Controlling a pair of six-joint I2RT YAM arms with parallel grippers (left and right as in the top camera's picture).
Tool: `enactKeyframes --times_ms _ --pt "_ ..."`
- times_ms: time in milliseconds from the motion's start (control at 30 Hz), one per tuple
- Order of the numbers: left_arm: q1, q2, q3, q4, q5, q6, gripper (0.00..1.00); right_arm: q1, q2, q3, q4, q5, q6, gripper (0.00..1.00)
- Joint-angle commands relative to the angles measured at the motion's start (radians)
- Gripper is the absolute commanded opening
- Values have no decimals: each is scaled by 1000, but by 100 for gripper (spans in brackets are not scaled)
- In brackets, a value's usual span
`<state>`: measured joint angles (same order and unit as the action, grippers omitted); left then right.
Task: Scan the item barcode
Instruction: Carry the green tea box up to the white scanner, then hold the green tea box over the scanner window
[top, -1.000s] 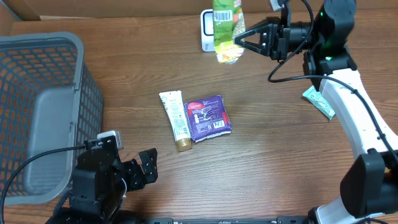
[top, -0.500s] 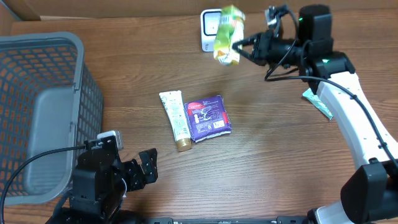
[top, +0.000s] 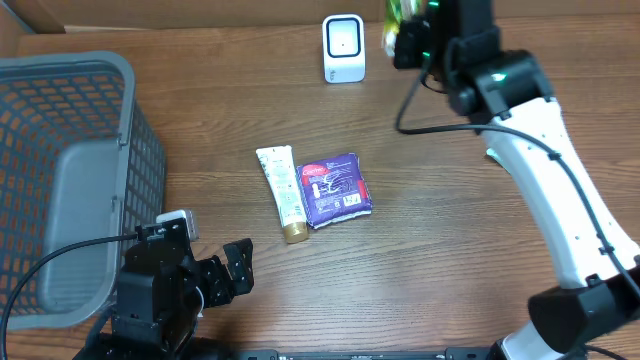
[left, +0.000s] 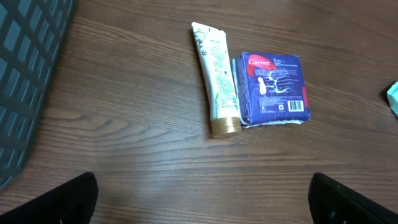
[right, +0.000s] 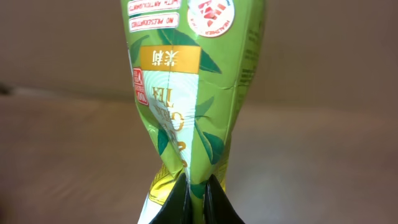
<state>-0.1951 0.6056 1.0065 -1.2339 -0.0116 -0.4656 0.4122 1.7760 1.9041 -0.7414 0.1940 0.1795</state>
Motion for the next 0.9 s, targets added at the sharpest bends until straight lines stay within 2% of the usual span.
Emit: enactKeyframes --times_ms 0,100,167,233,367,533,867 --pt "-5 -11 -2 0 5 -6 100 82 77 61 76 409 -233 4" --pt "-5 -11 -2 0 5 -6 100 145 153 61 233 629 -429 4" --pt "-5 -11 -2 0 5 -6 100 169 210 61 352 710 -579 4" --pt "-5 -11 -2 0 5 -6 100 182 271 61 461 733 -723 4" --pt "-5 -11 -2 0 5 -6 100 182 377 61 570 734 -894 4" --pt "-5 -11 -2 0 5 -6 100 175 464 58 551 723 -994 4" --pt "-5 -11 -2 0 5 -6 99 122 542 47 566 532 -1036 4"
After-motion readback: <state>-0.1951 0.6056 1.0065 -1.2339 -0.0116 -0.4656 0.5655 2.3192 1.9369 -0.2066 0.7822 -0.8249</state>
